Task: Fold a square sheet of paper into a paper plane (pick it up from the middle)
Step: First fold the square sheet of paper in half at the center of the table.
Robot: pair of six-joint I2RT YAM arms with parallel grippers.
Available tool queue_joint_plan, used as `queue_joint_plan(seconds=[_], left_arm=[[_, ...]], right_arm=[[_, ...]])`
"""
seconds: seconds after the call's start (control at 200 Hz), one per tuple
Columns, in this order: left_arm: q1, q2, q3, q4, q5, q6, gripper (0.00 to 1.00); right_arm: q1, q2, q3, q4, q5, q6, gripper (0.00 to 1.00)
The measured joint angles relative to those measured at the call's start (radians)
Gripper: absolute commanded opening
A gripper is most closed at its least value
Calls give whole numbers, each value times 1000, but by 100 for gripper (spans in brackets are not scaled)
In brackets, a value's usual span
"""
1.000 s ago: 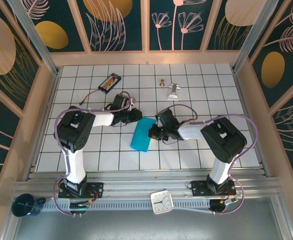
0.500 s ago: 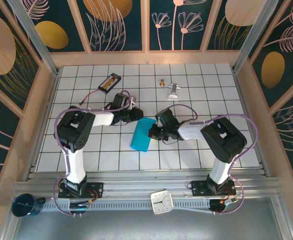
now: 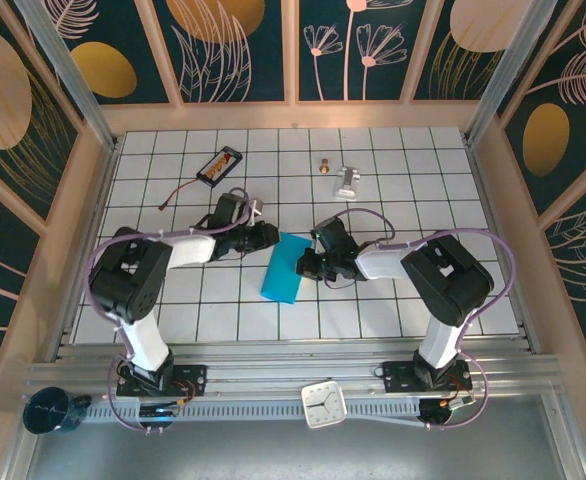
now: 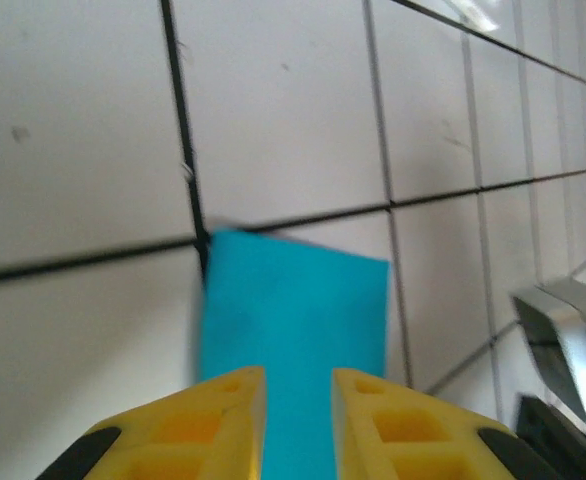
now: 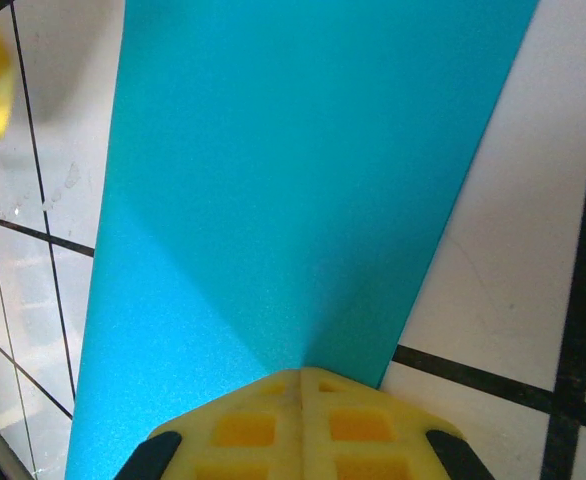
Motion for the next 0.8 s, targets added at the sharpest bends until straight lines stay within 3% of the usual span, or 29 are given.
queue_joint_plan(seconds=[0.205, 0.49, 0.801], left_arm=[[-32, -14, -93, 38, 34, -32, 20], [6, 6, -108, 26, 2, -21, 20], [-55, -157, -190, 61, 51, -59, 21]], right_arm=[[0, 0, 0, 0, 0, 0, 0], [0, 0, 0, 0, 0, -4, 0], [0, 0, 0, 0, 0, -5, 0]])
